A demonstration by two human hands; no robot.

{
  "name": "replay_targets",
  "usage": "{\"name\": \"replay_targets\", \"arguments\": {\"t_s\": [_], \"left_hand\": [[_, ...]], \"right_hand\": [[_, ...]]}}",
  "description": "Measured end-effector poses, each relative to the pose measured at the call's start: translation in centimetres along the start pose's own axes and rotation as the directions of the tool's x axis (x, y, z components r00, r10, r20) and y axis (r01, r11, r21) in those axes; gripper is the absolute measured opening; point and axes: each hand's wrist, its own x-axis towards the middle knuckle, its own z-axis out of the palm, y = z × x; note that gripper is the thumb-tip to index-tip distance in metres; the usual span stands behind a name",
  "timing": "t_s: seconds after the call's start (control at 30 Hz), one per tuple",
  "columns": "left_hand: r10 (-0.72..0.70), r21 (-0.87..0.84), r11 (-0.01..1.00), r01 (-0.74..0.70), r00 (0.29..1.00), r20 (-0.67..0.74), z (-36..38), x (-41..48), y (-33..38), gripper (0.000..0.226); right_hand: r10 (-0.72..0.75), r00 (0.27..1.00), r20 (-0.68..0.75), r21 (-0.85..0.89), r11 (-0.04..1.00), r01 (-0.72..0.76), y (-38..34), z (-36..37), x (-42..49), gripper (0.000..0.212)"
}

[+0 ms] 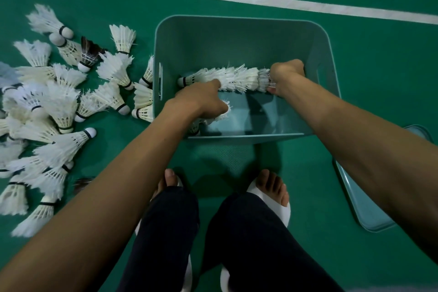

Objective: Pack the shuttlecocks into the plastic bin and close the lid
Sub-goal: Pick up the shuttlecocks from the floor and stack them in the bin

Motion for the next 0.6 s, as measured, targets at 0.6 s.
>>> {"name": "replay_targets", "arguments": {"t_s": [0.6], "left_hand": [[0.281, 0.520, 0.836, -0.174, 0.951, -0.133, 1.2, 5.6, 6.9, 0.080]], "right_hand": [[-0.144, 0.989, 0.033, -0.194, 0.970, 0.148, 0.1, -0.3, 1.5, 0.022]]}}
